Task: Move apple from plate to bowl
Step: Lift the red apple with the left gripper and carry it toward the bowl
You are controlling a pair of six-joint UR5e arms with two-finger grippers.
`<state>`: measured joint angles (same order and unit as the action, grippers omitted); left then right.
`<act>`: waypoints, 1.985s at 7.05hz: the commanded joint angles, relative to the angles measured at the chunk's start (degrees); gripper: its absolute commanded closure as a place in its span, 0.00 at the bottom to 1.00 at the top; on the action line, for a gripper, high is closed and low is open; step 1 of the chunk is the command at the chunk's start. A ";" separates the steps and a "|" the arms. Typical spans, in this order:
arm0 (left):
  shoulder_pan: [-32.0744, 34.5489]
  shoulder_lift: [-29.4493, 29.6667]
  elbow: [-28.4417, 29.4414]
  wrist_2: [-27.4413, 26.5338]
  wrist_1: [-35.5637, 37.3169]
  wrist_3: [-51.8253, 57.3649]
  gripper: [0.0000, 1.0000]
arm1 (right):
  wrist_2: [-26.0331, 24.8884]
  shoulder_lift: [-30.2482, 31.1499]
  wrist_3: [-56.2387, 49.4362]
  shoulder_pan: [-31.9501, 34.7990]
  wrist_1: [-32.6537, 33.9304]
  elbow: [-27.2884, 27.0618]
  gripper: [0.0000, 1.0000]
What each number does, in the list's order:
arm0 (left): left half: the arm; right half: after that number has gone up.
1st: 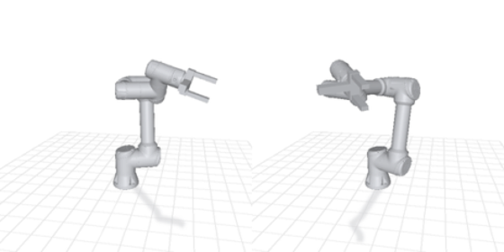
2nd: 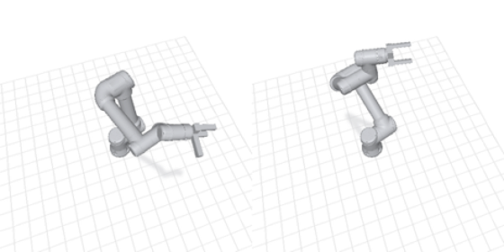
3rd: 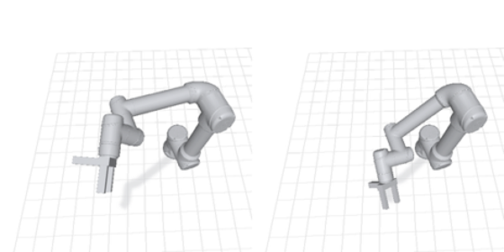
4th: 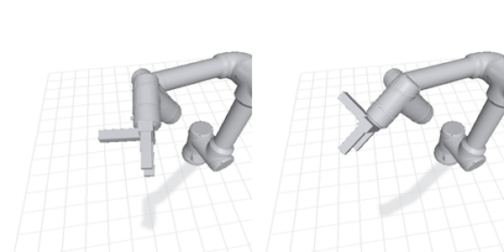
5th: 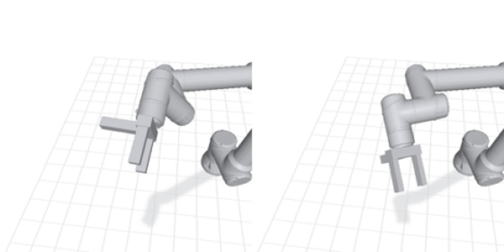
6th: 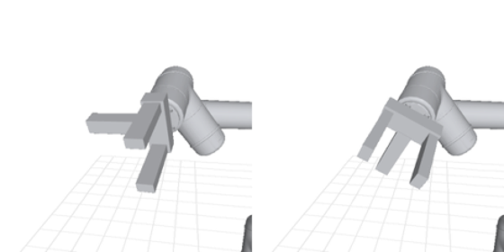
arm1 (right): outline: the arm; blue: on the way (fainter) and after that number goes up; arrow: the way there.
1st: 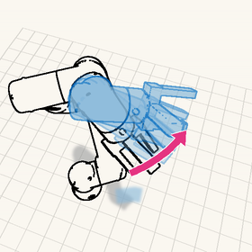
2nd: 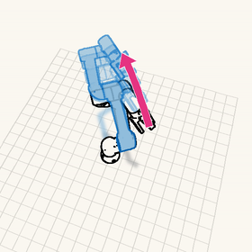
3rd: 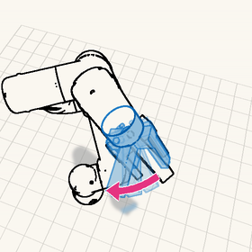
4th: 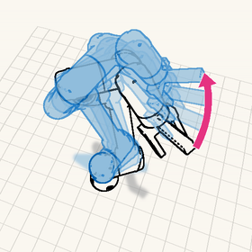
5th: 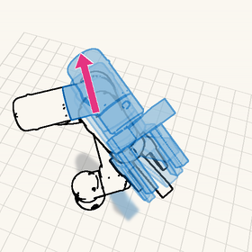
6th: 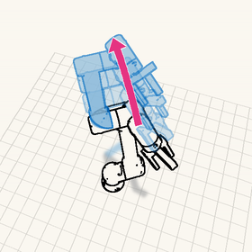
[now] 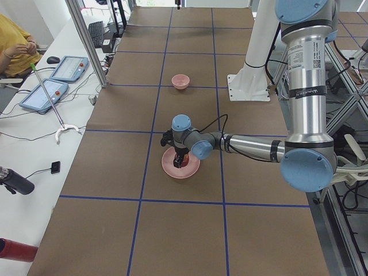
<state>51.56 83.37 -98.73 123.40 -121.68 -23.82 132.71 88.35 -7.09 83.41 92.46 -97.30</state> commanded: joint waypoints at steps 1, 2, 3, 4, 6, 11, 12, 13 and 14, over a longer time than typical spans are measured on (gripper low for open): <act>0.47 0.13 -6.53 2.70 2.13 -0.35 0.85 | 0.00 0.15 -0.03 0.00 0.00 0.00 0.00; 0.21 1.87 -10.13 2.64 6.85 -5.05 0.85 | -0.08 0.50 -0.03 0.00 0.00 0.00 0.00; -0.05 9.02 -11.30 2.46 14.29 -11.54 0.84 | -0.08 0.59 -0.03 0.09 0.00 0.00 0.00; -1.27 17.45 -11.31 2.37 23.07 -15.34 0.84 | -0.08 0.59 -0.03 0.00 0.00 0.00 0.00; -9.06 35.36 -9.40 2.11 37.94 -27.43 0.81 | -0.08 0.77 0.14 0.00 0.00 0.09 0.00; -19.64 58.99 14.37 -7.91 33.50 -47.95 0.80 | -0.26 0.68 0.15 0.00 0.00 0.27 0.00; -20.00 59.54 19.05 -8.00 26.65 -48.77 0.76 | -0.35 0.59 0.23 0.00 0.00 0.27 0.00; -21.05 59.63 21.53 -9.04 23.80 -48.78 0.71 | -0.35 0.59 0.23 0.00 0.00 0.27 0.00; -22.36 59.55 22.52 -12.10 23.43 -48.69 0.54 | -0.35 0.59 0.23 0.00 0.00 0.35 0.00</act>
<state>30.63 142.73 -78.54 114.04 -96.13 -72.32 132.37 88.96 -6.87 83.41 92.46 -97.02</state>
